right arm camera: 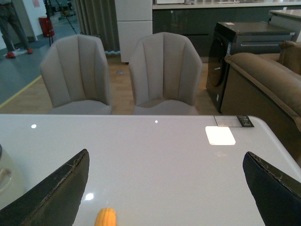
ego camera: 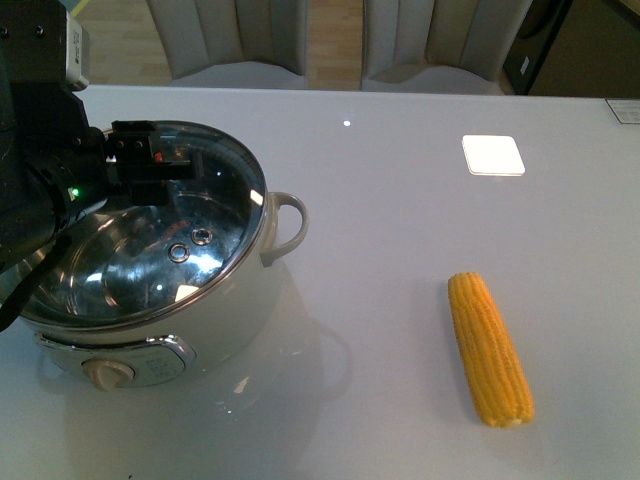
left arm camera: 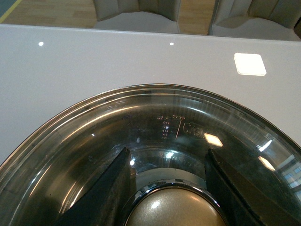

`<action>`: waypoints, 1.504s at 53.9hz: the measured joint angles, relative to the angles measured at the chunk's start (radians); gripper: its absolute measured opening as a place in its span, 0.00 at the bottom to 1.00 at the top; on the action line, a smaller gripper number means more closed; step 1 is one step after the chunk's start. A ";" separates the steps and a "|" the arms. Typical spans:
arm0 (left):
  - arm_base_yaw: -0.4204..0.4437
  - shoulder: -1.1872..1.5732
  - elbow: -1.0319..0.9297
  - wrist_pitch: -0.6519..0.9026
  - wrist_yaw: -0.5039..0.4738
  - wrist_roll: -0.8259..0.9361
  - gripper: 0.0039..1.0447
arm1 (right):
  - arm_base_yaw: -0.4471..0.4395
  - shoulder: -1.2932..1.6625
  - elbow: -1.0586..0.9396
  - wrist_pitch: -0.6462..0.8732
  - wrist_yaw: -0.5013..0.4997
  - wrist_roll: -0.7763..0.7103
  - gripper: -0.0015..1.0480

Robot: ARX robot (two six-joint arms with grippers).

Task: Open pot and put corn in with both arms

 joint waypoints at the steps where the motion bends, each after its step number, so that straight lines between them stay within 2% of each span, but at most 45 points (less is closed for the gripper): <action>1: 0.000 -0.005 0.000 -0.006 0.000 0.000 0.40 | 0.000 0.000 0.000 0.000 0.000 0.000 0.92; 20: 0.031 -0.156 0.027 -0.134 -0.019 0.010 0.39 | 0.000 0.000 0.000 0.000 0.000 0.000 0.92; 30: 0.073 -0.246 0.042 -0.160 0.005 0.010 0.39 | 0.000 0.000 0.000 0.000 0.000 0.000 0.92; 35: 0.137 -0.296 0.041 -0.161 0.035 0.018 0.39 | 0.000 0.000 0.000 0.000 0.000 0.000 0.92; 42: 0.268 -0.330 0.019 -0.114 0.063 0.062 0.39 | 0.000 0.000 0.000 0.000 0.000 0.000 0.92; 50: 0.525 -0.303 -0.038 -0.021 0.141 0.146 0.39 | 0.000 0.000 0.000 0.000 0.000 0.000 0.92; 56: 0.682 -0.223 -0.056 0.051 0.198 0.175 0.39 | 0.000 0.000 0.000 0.000 0.000 0.000 0.92; 60: 0.745 -0.169 -0.061 0.095 0.220 0.180 0.39 | 0.000 0.000 0.000 0.000 0.000 0.000 0.92; 66: 0.807 -0.056 -0.067 0.180 0.245 0.180 0.39 | 0.000 0.000 0.000 0.000 0.000 0.000 0.92; 81: 0.798 0.211 -0.009 0.281 0.278 0.154 0.39 | 0.000 0.000 0.000 0.000 0.000 0.000 0.92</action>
